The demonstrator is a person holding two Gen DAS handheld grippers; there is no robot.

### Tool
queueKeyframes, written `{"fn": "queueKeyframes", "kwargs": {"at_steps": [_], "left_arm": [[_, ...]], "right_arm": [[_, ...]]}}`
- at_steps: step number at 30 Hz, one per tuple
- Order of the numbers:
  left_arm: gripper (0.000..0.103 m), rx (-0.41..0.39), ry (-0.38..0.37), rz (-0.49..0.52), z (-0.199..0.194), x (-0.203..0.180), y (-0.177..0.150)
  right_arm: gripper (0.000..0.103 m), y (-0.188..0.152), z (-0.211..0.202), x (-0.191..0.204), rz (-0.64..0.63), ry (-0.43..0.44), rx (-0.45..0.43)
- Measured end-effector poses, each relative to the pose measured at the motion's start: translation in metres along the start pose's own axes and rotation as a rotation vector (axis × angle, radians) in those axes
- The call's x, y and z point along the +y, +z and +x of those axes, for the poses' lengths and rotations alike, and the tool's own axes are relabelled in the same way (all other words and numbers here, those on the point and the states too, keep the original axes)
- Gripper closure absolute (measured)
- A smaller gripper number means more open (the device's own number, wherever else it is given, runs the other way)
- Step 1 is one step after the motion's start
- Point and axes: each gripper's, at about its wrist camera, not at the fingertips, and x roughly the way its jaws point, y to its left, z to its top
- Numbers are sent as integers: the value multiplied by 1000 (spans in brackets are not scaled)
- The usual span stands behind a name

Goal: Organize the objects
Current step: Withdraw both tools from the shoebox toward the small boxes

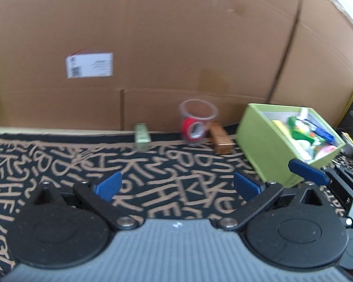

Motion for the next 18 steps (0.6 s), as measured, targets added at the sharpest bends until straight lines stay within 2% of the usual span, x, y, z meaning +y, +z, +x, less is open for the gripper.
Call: {"fn": "queueKeyframes", "kwargs": {"at_steps": [4,9,18], "left_arm": [[0,24,39,-30,20,18,0],[0,42,73,-55,45,37,3],[0,35,76,-4,86,44,24]], "right_arm": [[47,-5,22,16,25,5,48],[56,-17,61,21,33,-44,117],[56,-14,128,18,37,-136,172]]}}
